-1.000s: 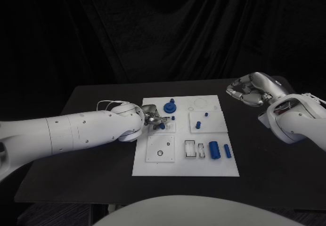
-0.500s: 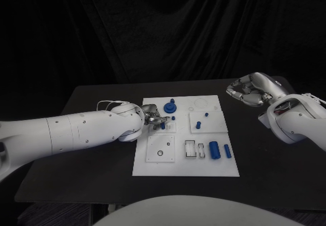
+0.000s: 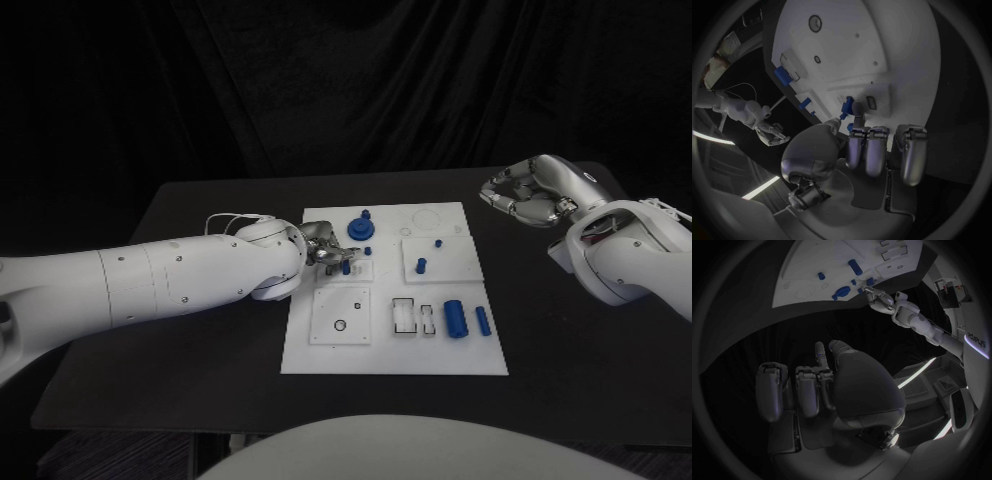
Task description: Assemble the parts on the task board
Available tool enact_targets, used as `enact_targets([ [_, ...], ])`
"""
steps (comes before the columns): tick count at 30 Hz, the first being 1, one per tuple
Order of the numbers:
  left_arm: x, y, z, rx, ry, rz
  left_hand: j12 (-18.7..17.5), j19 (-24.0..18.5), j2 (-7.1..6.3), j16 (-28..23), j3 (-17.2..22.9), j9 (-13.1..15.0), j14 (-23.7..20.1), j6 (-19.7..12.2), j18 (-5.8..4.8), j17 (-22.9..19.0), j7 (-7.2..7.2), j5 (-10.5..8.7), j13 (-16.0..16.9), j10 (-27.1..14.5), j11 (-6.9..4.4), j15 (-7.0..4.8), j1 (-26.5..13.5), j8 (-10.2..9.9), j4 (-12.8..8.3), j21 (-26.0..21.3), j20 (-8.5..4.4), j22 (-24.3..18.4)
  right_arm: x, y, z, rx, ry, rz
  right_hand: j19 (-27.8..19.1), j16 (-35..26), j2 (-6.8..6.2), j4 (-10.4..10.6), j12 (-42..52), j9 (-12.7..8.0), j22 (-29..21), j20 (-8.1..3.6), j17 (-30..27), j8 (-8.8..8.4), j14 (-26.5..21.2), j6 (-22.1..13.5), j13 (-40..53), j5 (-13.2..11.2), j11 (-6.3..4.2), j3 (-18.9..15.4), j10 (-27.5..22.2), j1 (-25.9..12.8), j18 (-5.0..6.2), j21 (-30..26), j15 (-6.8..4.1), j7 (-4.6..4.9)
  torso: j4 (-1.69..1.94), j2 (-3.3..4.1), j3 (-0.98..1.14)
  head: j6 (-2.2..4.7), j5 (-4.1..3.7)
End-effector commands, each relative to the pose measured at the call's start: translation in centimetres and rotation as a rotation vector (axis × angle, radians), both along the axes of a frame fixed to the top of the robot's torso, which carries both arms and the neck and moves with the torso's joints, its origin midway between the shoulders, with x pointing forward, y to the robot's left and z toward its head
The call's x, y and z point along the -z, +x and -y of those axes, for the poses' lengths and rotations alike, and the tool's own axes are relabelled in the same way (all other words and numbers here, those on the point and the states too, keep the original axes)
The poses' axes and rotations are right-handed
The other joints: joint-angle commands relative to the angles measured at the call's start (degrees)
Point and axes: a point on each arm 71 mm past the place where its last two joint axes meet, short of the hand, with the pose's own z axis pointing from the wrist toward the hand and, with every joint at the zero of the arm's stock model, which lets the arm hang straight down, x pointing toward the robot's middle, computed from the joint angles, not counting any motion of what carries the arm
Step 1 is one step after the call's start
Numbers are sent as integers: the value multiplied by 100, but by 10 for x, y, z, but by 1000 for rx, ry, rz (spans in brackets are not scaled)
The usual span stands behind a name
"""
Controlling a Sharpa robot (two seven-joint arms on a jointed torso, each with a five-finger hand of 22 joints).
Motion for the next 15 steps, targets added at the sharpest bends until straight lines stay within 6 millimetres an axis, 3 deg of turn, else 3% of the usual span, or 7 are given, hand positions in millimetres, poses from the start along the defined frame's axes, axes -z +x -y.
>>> enact_targets([
  [1, 2, -1, 2, 13, 1, -14, 16, 604, 10, 15, -31, 55, 606, 1, -36, 1508, -23, 82, 1509, 602, -43, -38, 129, 36, -21, 23, -53, 1508, 2, 0, 1, 11, -5, -15, 290, 17, -2, -3, 15, -7, 1316, 38, 1509, -21, 594, 26, 1506, 32, 47, 32, 606, 48, 102, -19, 44, 11, 4, 2, -3, -1, -4],
  [5, 2, -2, 2, 15, 2, -17, 16, 604, -20, 15, -9, 162, 606, -39, -36, 1508, -37, 356, 1509, 602, -58, -56, 317, 36, -63, 23, -74, 1508, 2, 0, 2, 13, -6, -16, 293, 17, -2, -3, 15, -7, 1318, 38, 1509, -20, 594, 29, 1506, 33, 48, 33, 606, 48, 101, -14, 44, 11, 6, -1, -4, -1, -12],
  [8, 2, -2, 2, 19, 1, -18, 16, 604, -84, 15, 86, 246, 606, -76, -36, 1508, -50, 553, 1509, 602, -72, -68, 610, 16, -220, 23, -88, 1508, 2, -1, 2, 14, -5, -16, 293, 17, -2, -3, 15, -7, 1318, 38, 1509, -20, 594, 29, 1506, 33, 48, 33, 606, 48, 101, -14, 44, 11, 6, -3, -5, -1, -14],
  [15, 2, -2, 4, 25, -4, -17, 16, 604, -132, 15, 129, 262, 606, -98, -36, 1508, -48, 570, 1509, 602, -73, -71, 707, -9, -284, 23, -91, 1508, 2, -1, 3, 15, -5, -15, 290, 17, -5, -3, 15, -7, 1315, 39, 1509, -20, 594, 31, 1506, 34, 48, 33, 606, 48, 102, -20, 44, 11, 5, -5, -6, -1, -13],
])
